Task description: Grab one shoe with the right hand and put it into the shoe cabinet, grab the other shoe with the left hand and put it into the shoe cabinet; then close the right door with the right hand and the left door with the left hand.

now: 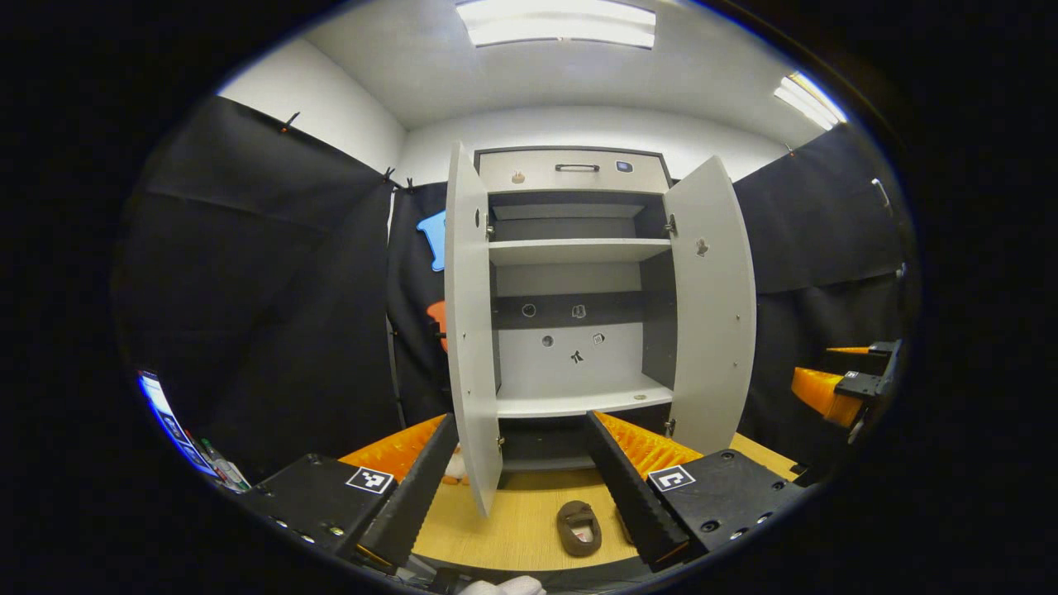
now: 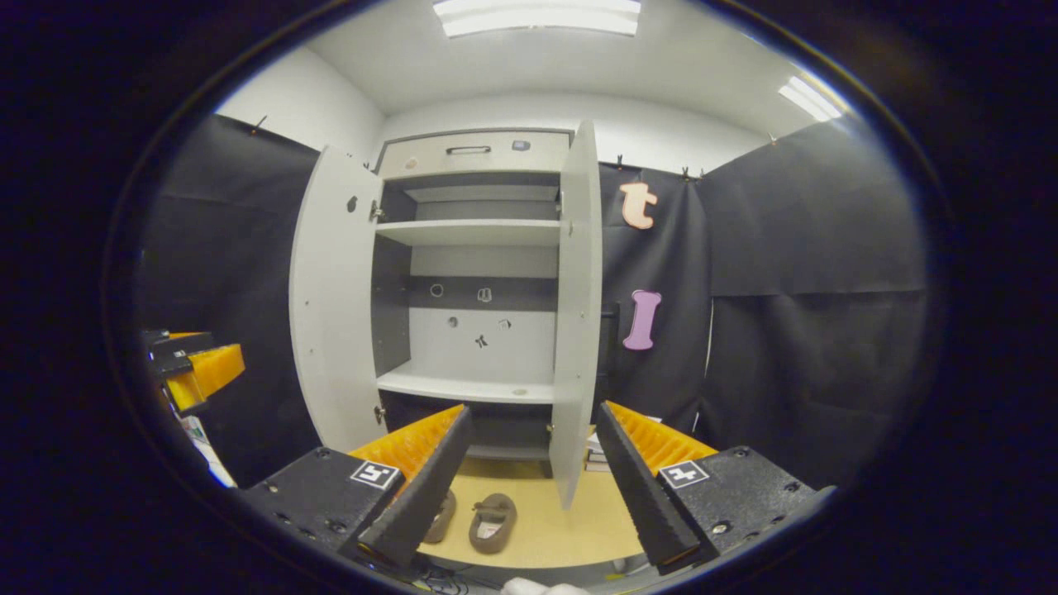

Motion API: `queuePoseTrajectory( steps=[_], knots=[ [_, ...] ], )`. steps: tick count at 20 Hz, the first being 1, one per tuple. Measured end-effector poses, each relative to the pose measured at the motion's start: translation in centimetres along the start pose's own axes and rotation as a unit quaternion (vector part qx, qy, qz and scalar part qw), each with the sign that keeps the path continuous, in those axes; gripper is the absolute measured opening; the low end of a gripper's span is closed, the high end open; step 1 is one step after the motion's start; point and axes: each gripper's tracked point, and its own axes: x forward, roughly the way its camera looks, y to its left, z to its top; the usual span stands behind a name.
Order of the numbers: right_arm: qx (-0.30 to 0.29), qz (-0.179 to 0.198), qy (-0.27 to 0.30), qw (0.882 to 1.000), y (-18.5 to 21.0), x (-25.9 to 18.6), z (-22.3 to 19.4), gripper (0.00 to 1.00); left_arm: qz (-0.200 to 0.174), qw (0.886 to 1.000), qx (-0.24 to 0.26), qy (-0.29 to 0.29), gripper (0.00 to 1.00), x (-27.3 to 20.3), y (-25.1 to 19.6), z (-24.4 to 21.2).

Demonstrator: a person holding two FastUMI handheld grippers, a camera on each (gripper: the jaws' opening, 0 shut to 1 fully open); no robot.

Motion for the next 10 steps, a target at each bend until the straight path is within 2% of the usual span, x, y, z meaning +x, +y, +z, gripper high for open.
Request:
queuePoseTrajectory(
  steps=[2, 3, 4, 5, 10],
  knots=[
    [-0.007, 0.008, 0.049, 0.999, 0.6, 1.4, -3.9, 0.99, 0.001, 1.000, 0.000, 0.003, 0.96, 0.0, 0.2, -0.4],
    [-0.008, 0.013, 0.078, 0.997, 0.9, 2.1, -6.2, 0.99, 0.004, 1.000, 0.002, 0.007, 1.00, 0.1, 0.3, -0.8],
    [-0.007, 0.021, 0.107, 0.994, 1.3, 2.7, -8.6, 1.00, 0.007, 1.000, 0.002, 0.012, 0.96, 0.2, 0.6, -1.2],
    [-0.008, 0.027, 0.134, 0.991, 1.8, 3.4, -10.9, 0.99, 0.010, 1.000, 0.002, 0.018, 0.96, 0.2, 0.7, -1.7],
    [0.002, 0.060, 0.256, 0.965, 4.4, 6.8, -21.7, 1.00, 0.035, 0.999, 0.006, 0.039, 0.96, 0.3, 1.5, -2.7]
  ],
)
